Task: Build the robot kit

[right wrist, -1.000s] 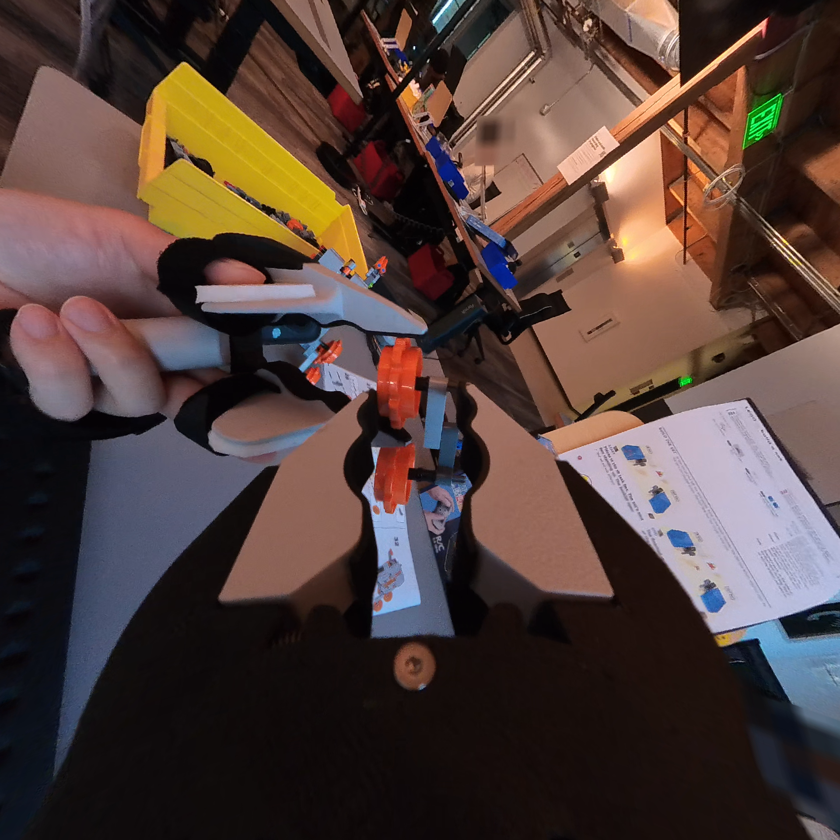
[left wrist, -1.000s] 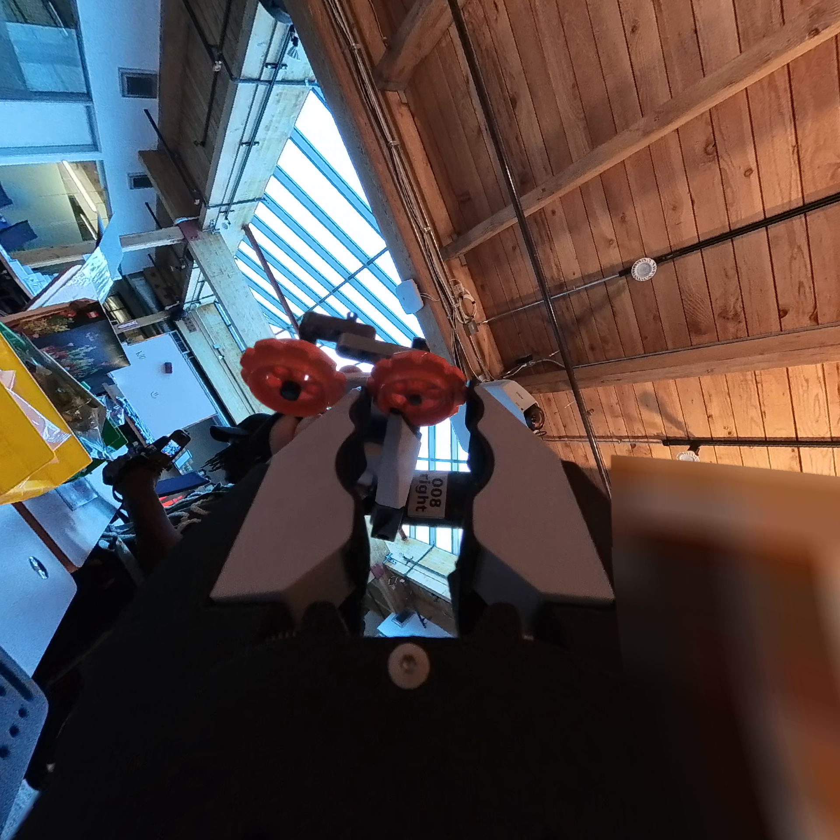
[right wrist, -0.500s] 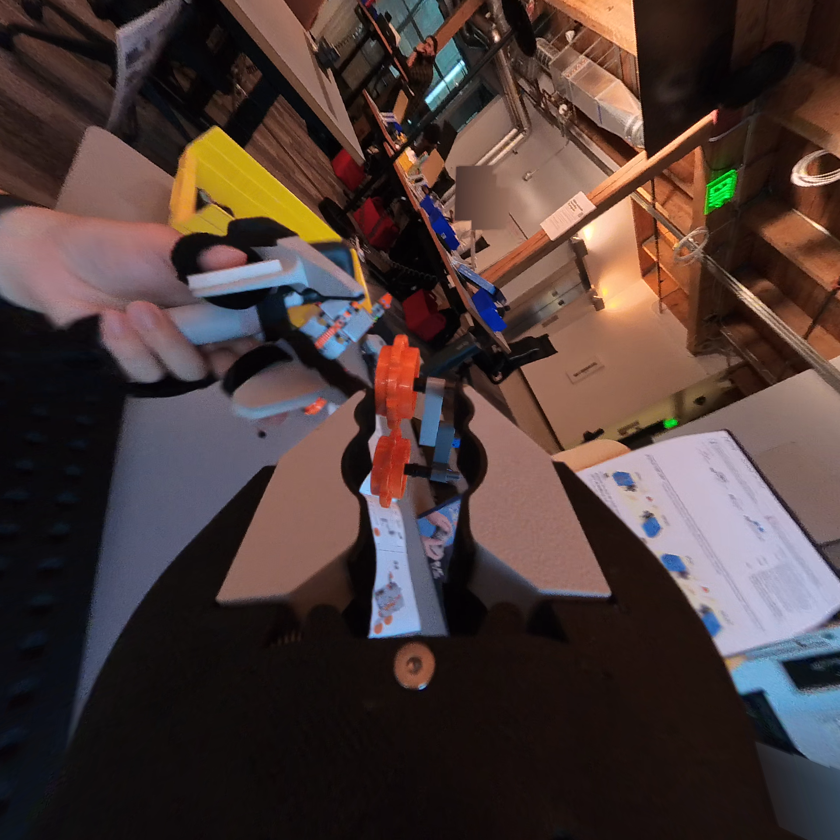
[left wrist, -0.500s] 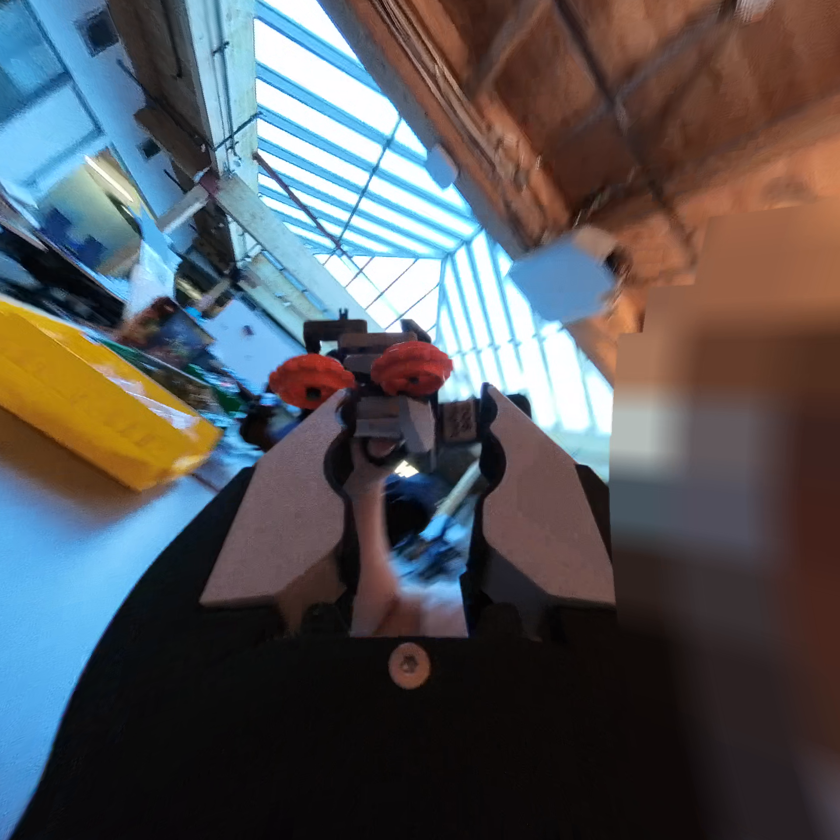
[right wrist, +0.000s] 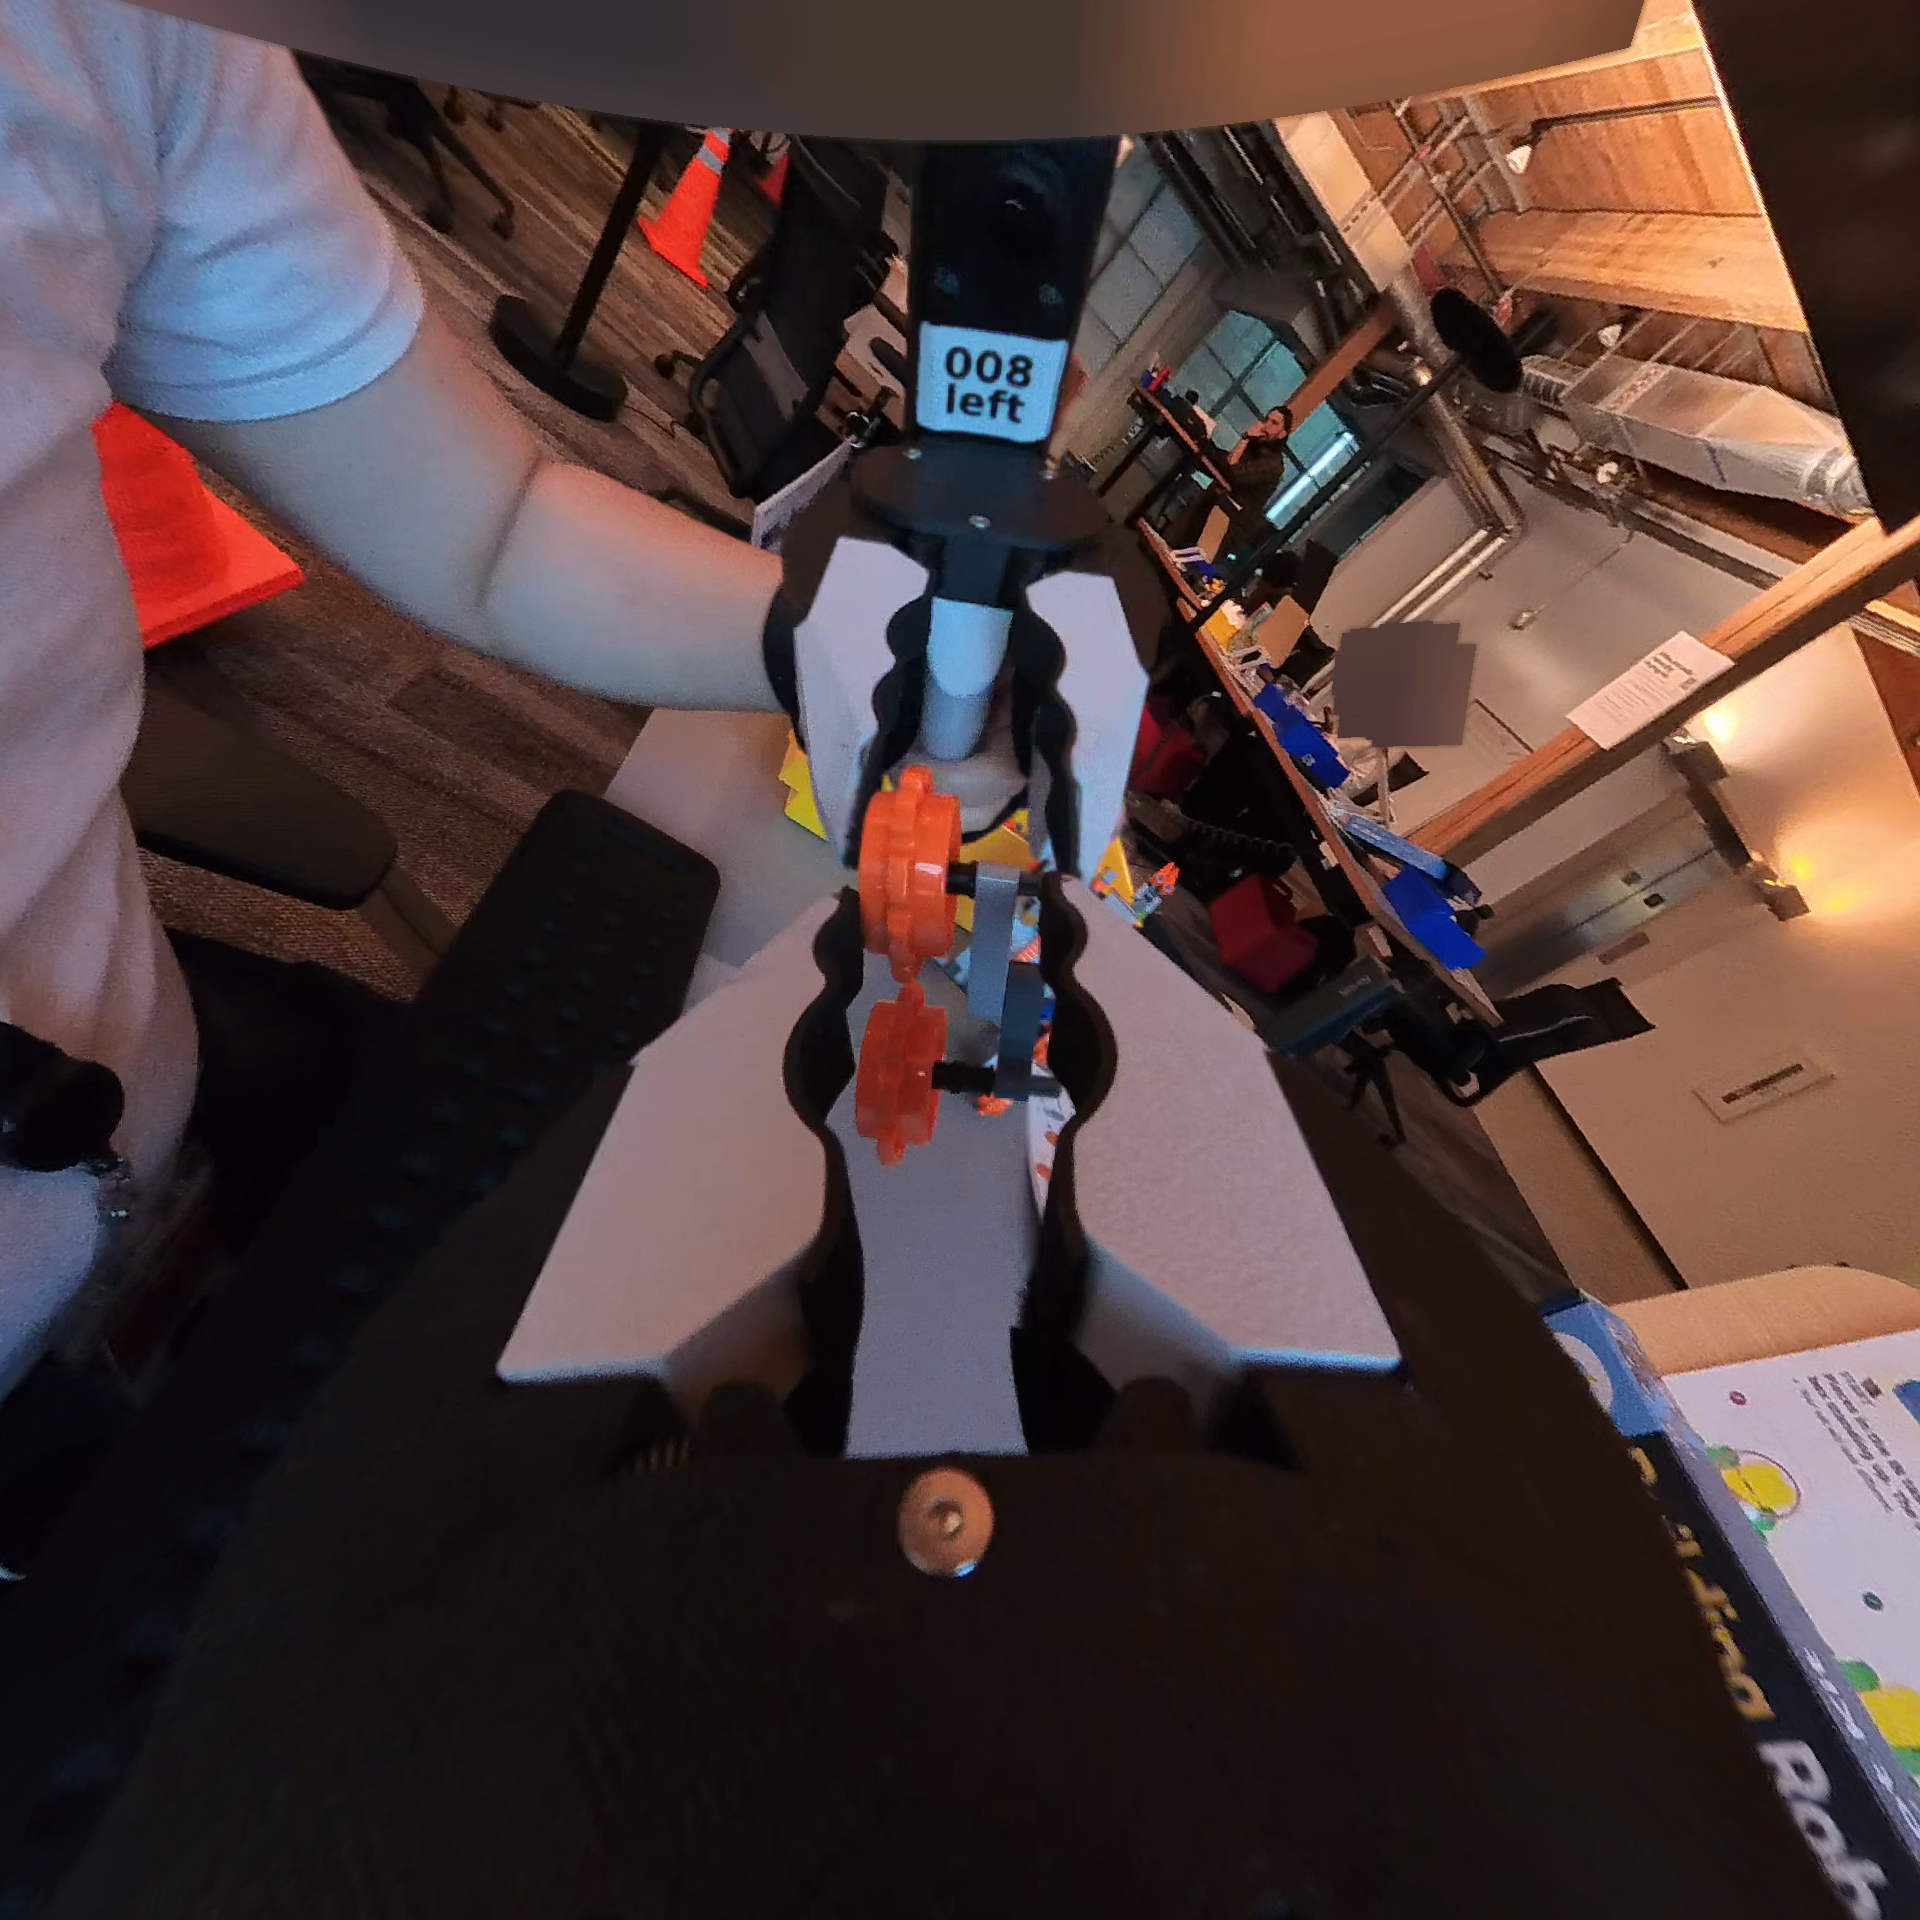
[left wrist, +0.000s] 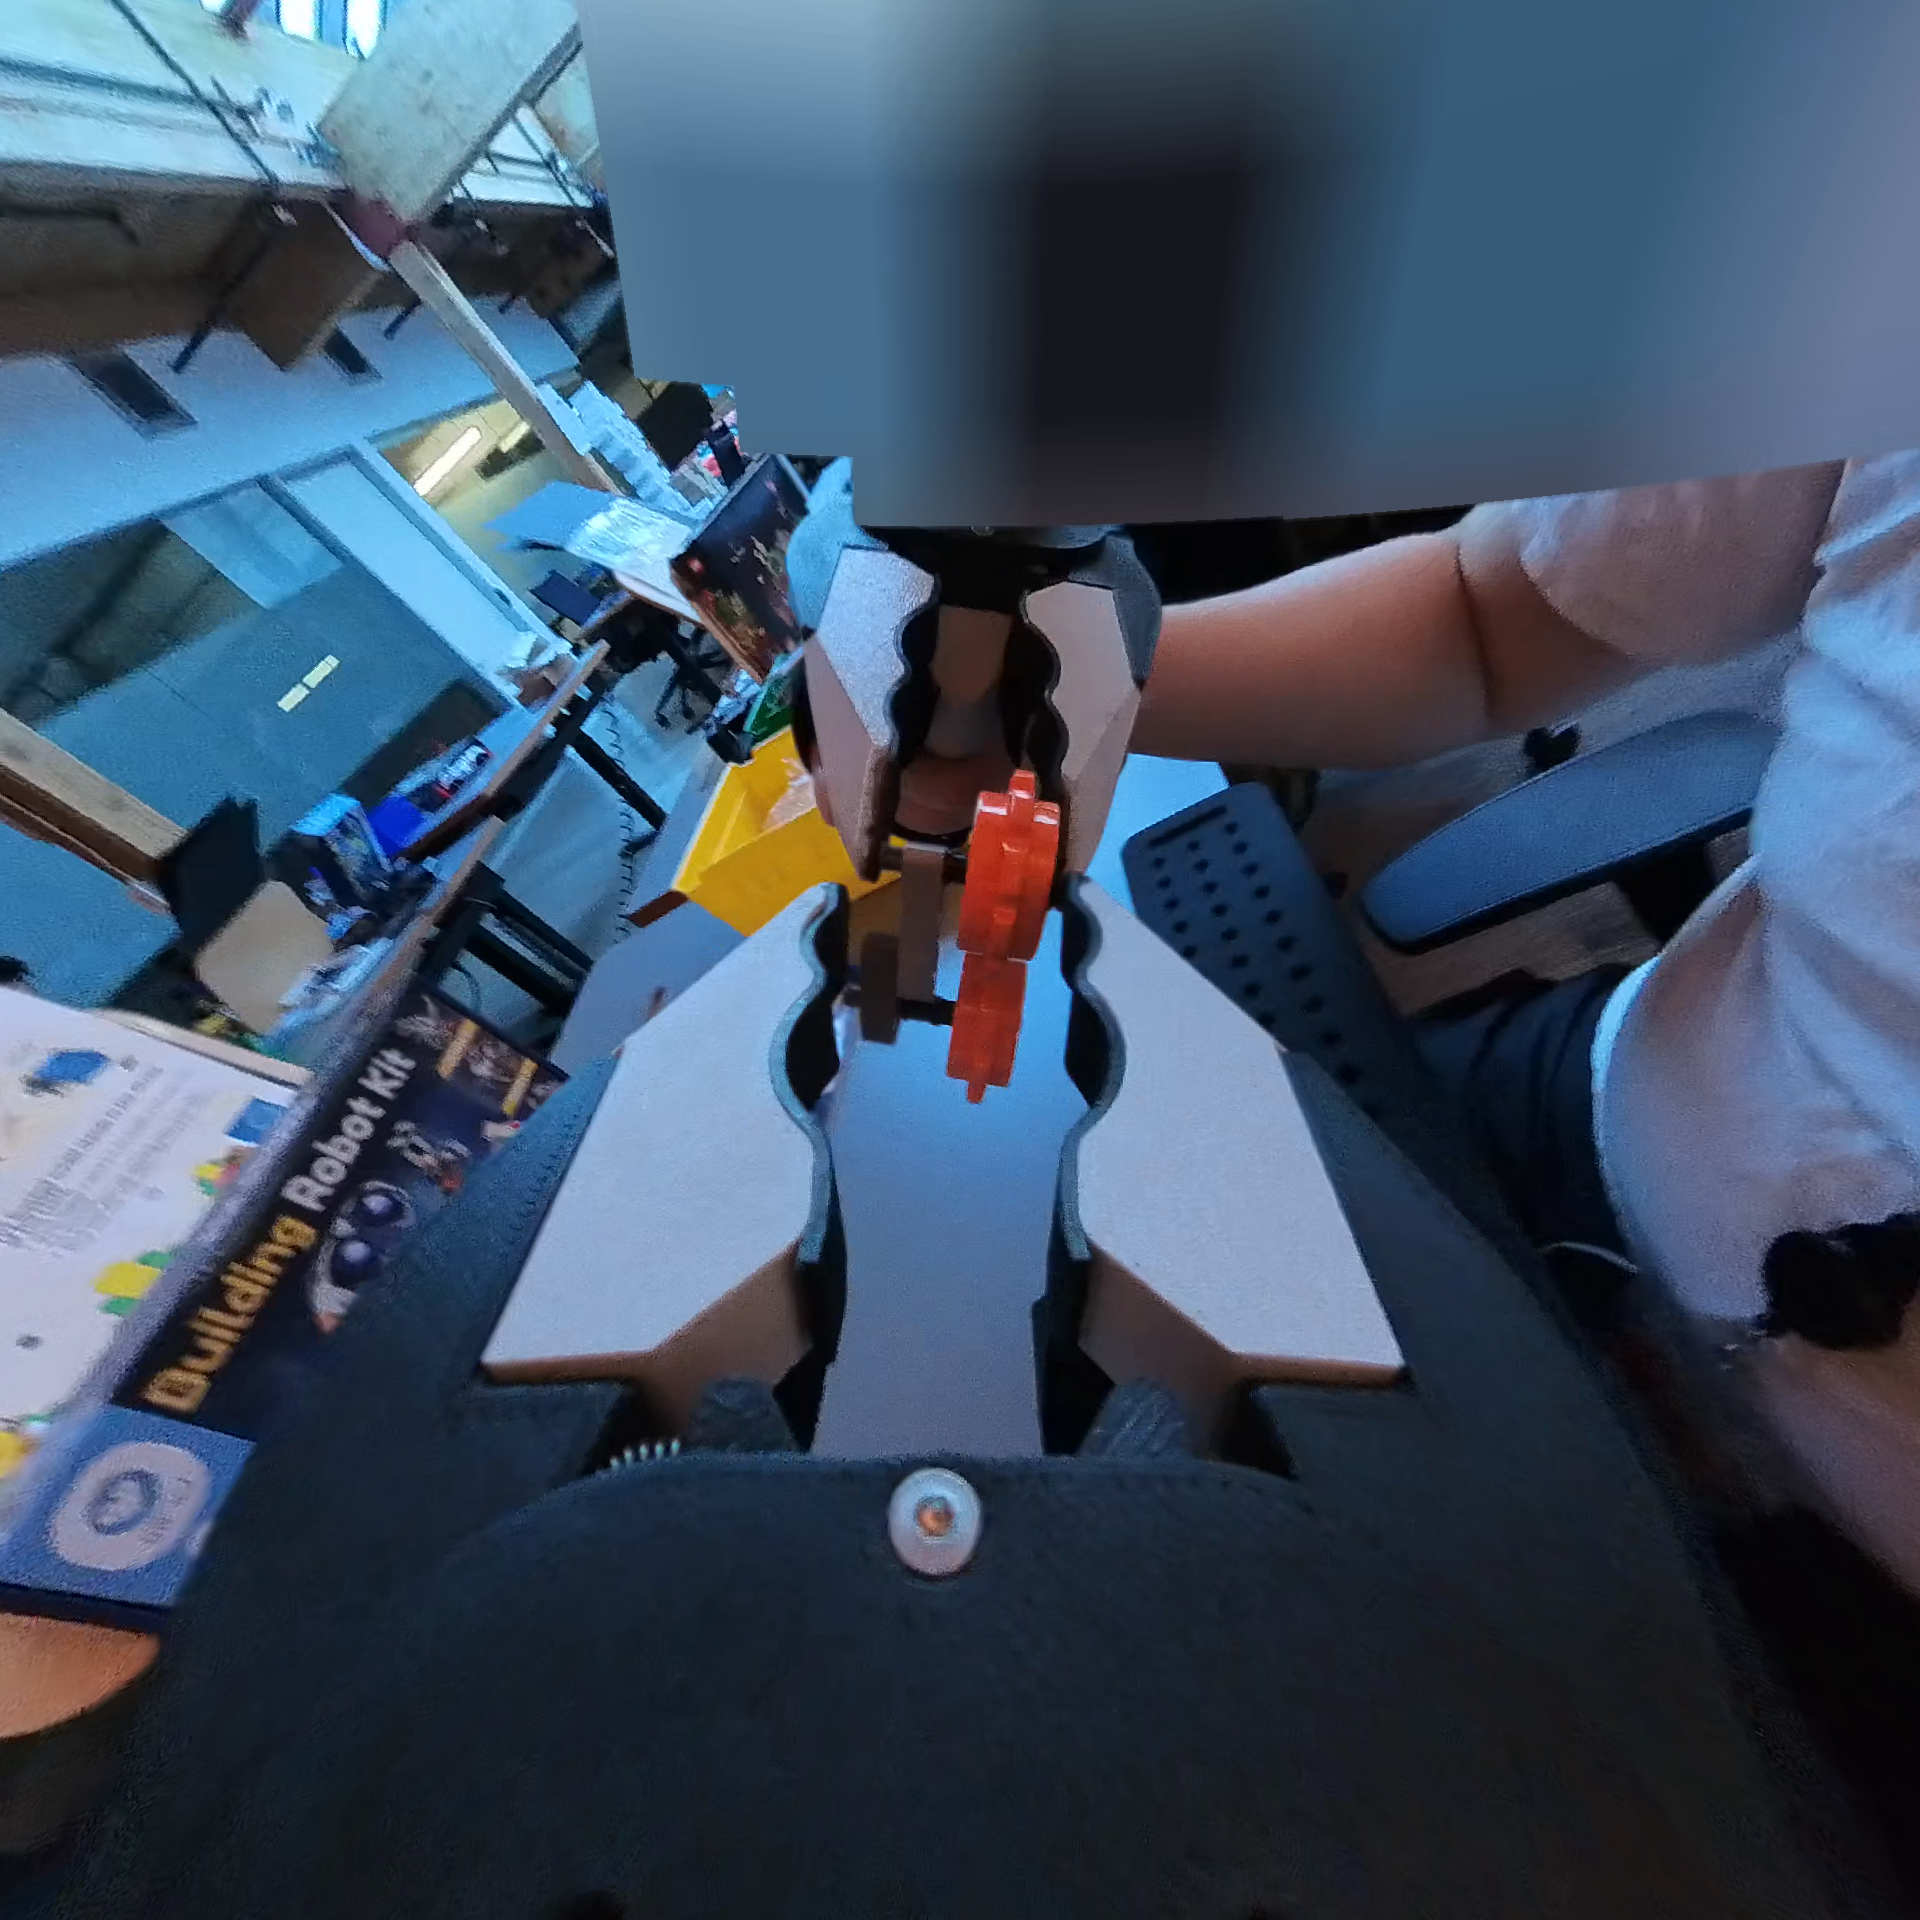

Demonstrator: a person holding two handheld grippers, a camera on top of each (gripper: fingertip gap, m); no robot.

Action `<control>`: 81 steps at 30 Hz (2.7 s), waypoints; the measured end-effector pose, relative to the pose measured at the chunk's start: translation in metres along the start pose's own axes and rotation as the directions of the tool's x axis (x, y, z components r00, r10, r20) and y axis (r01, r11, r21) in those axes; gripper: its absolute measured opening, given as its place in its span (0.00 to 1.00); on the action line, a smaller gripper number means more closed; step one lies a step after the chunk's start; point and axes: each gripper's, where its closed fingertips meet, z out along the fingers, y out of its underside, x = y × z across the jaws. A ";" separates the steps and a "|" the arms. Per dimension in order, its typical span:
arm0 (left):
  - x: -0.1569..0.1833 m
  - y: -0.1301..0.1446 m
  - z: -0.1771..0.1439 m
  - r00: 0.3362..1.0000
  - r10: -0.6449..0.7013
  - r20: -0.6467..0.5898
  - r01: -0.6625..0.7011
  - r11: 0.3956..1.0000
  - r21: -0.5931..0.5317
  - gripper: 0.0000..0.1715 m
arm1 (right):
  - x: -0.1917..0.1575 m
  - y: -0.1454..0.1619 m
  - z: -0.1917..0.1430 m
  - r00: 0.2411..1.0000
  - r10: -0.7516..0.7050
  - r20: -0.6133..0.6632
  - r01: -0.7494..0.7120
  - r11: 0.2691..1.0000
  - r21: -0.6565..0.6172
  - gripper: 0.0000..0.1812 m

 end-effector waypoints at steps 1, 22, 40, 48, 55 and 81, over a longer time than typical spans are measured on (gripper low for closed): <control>0.002 -0.001 0.001 0.999 0.036 0.000 -0.036 0.999 -0.003 0.21 | -0.003 -0.001 0.000 1.000 0.000 0.017 0.000 1.000 0.008 0.19; -0.010 0.072 0.037 0.952 0.219 -0.215 -0.272 0.926 -0.261 0.24 | 0.002 0.072 -0.013 0.990 -0.039 0.134 0.052 0.994 -0.092 0.19; -0.013 0.173 0.091 0.912 0.184 -0.365 -0.342 0.834 -0.434 0.25 | -0.005 0.176 -0.036 0.994 0.101 0.031 -0.099 0.992 -0.073 0.18; -0.007 0.184 0.096 0.926 0.065 -0.371 -0.246 0.850 -0.467 0.23 | -0.010 0.186 -0.040 0.984 0.173 0.042 -0.171 0.984 -0.056 0.19; -0.001 0.186 0.093 0.911 0.051 -0.409 -0.269 0.825 -0.497 0.23 | -0.015 0.187 -0.038 0.977 0.206 0.047 -0.205 0.978 -0.041 0.18; 0.008 0.190 0.091 0.881 -0.073 -0.467 -0.204 0.834 -0.514 0.22 | -0.023 0.192 -0.037 0.979 0.197 0.053 -0.193 0.978 -0.076 0.18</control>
